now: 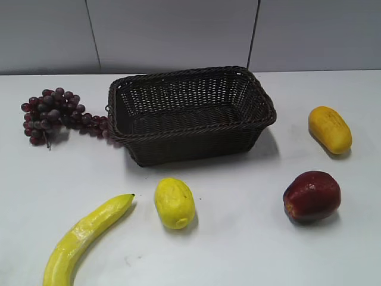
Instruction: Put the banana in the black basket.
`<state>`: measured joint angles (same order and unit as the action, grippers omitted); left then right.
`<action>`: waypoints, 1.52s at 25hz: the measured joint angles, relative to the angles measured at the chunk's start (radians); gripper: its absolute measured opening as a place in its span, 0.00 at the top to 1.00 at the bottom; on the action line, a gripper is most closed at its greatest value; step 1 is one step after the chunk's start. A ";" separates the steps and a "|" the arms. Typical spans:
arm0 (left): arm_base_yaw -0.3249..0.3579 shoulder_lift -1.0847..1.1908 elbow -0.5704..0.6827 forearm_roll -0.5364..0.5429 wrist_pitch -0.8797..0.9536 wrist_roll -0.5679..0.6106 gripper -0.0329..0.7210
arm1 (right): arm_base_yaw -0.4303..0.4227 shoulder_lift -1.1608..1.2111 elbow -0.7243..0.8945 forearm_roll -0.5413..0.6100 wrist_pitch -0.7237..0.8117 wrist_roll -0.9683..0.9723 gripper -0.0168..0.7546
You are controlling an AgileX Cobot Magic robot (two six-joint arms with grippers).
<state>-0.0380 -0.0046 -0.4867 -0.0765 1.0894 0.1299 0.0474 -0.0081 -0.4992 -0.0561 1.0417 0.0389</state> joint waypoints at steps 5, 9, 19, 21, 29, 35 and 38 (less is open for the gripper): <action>0.000 0.000 0.000 0.002 -0.001 0.000 0.32 | 0.000 0.000 0.000 0.000 0.000 0.000 0.26; 0.000 0.000 0.000 0.003 -0.001 0.000 0.32 | 0.000 0.000 0.000 0.000 0.000 0.000 0.26; 0.000 0.017 0.000 0.003 -0.002 0.000 0.32 | 0.000 0.000 0.000 0.000 0.000 0.000 0.26; 0.000 0.059 0.000 0.003 -0.003 0.000 0.32 | 0.000 0.000 0.000 0.000 0.000 0.000 0.26; 0.000 0.374 -0.002 0.003 -0.008 0.000 0.32 | 0.000 0.000 0.000 0.000 0.000 0.000 0.26; 0.000 0.559 -0.023 -0.009 -0.147 0.015 0.32 | 0.000 0.000 0.000 0.000 0.000 0.000 0.26; 0.000 0.654 -0.023 -0.020 -0.198 0.036 0.32 | 0.000 0.000 0.000 0.000 0.000 0.000 0.26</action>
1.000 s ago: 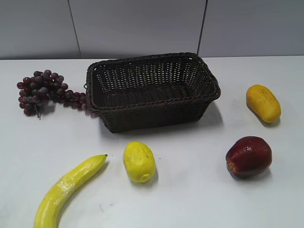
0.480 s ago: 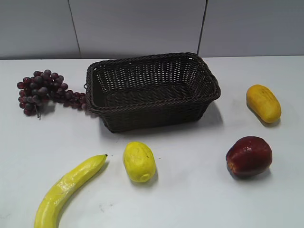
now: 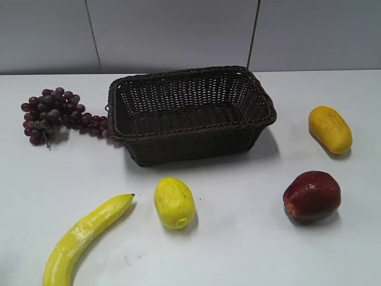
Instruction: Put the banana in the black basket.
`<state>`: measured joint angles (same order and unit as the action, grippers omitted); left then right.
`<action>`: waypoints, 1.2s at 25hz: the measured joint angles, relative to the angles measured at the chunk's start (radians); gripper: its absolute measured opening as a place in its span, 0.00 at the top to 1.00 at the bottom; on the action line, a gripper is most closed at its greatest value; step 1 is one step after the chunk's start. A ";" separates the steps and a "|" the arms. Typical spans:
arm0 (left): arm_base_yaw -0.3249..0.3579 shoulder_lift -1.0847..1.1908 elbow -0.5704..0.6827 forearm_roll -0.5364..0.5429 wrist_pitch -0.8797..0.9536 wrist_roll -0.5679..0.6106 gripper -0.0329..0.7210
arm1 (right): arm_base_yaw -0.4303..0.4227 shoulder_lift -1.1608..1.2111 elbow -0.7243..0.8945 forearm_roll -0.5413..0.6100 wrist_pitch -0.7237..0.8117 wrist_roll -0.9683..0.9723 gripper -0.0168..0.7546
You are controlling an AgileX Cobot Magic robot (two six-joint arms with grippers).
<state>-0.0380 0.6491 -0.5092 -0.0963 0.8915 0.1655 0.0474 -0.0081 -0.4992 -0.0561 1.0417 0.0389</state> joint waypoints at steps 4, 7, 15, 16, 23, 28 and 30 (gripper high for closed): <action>-0.001 0.126 -0.004 -0.017 -0.034 0.025 0.32 | 0.000 0.000 0.000 0.000 0.000 0.000 0.26; -0.036 0.217 -0.025 -0.056 -0.067 0.044 0.32 | 0.000 0.000 0.000 0.000 0.000 0.000 0.26; -0.283 0.455 -0.064 -0.106 -0.168 0.034 0.32 | 0.000 0.000 0.000 0.000 0.000 0.000 0.26; -0.321 0.492 -0.064 -0.114 -0.187 0.022 0.32 | 0.000 0.000 0.000 0.000 0.000 0.000 0.26; -0.522 0.749 -0.082 -0.128 -0.294 -0.051 0.32 | 0.000 0.000 0.000 0.000 0.000 0.000 0.26; -0.544 0.912 -0.145 -0.132 -0.302 -0.073 0.32 | 0.000 0.000 0.000 0.000 0.000 0.000 0.26; -0.544 0.958 -0.173 -0.132 -0.297 -0.073 0.32 | 0.000 0.000 0.000 0.000 0.000 0.000 0.26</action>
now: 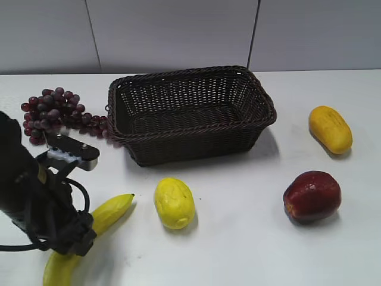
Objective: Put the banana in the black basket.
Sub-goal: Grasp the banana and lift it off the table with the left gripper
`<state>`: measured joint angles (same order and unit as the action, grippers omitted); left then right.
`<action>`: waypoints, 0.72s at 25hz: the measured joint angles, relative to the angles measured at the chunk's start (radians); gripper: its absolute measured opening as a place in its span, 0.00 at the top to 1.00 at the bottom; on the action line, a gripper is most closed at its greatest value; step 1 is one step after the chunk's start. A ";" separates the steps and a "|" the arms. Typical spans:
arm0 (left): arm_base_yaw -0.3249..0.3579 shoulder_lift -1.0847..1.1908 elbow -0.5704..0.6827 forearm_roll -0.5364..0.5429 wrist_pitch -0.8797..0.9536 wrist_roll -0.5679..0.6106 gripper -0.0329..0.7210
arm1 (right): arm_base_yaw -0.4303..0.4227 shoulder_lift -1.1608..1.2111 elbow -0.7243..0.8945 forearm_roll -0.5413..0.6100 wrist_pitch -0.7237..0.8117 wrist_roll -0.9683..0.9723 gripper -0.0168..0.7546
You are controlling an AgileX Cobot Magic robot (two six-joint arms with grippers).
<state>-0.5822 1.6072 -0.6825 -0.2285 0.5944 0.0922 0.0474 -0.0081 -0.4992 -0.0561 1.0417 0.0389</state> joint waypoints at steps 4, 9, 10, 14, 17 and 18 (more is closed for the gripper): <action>0.000 0.067 -0.029 0.000 0.011 -0.001 0.32 | 0.000 0.000 0.000 0.000 0.000 0.000 0.26; 0.000 0.112 -0.032 0.004 0.016 -0.001 0.32 | 0.000 0.000 0.000 0.000 0.000 0.000 0.26; 0.000 0.120 -0.033 0.004 0.015 -0.001 0.32 | 0.000 0.000 0.000 0.000 0.000 0.000 0.26; 0.000 0.131 -0.034 0.007 0.017 -0.003 0.34 | 0.000 0.000 0.000 0.000 0.000 0.000 0.26; 0.000 0.130 -0.034 0.008 0.037 -0.004 0.46 | 0.000 0.000 0.000 0.000 0.000 0.000 0.26; 0.000 0.126 -0.034 0.010 0.051 -0.004 0.54 | 0.000 0.000 0.000 0.000 0.000 0.000 0.26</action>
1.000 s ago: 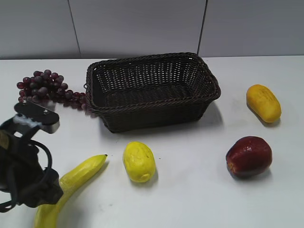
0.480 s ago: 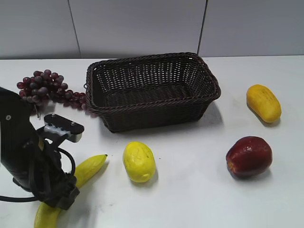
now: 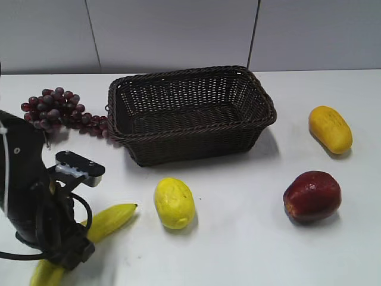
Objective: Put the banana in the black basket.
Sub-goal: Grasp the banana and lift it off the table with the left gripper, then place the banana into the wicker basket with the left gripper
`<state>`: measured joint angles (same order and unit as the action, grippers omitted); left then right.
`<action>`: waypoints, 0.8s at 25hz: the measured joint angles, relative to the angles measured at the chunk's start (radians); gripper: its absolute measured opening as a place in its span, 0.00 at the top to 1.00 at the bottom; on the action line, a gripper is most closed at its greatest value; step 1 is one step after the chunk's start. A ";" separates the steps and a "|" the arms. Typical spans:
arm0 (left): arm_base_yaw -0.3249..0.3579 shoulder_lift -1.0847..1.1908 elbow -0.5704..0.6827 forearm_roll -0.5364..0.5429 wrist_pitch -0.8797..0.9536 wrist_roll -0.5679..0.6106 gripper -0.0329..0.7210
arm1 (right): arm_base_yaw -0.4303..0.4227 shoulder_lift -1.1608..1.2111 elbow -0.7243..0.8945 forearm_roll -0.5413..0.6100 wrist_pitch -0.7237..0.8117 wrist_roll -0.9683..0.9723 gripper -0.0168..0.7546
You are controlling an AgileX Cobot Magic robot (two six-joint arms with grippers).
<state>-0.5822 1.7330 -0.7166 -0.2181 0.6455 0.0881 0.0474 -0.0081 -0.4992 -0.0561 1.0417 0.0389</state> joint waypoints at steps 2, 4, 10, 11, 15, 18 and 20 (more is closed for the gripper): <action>0.000 -0.016 0.000 0.016 0.032 0.000 0.54 | 0.000 0.000 0.000 0.000 0.000 0.000 0.26; 0.000 -0.039 -0.005 0.053 0.078 0.000 0.54 | 0.000 0.000 0.000 0.000 0.000 0.000 0.26; 0.000 -0.121 -0.127 0.246 0.276 0.000 0.54 | 0.000 0.000 0.000 0.000 0.000 0.000 0.26; 0.000 -0.132 -0.162 0.283 0.305 0.000 0.54 | 0.000 0.000 0.000 0.000 0.000 0.000 0.26; 0.000 -0.151 -0.306 0.424 0.357 0.000 0.54 | 0.000 0.000 0.000 0.000 0.000 0.000 0.26; 0.000 -0.151 -0.413 0.526 0.314 0.012 0.54 | 0.000 0.000 0.000 0.000 0.000 0.000 0.26; 0.000 -0.151 -0.471 0.566 0.245 0.068 0.54 | 0.000 0.000 0.000 0.000 0.000 0.000 0.26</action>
<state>-0.5822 1.5822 -1.1879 0.3480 0.8902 0.1564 0.0474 -0.0081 -0.4992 -0.0561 1.0417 0.0389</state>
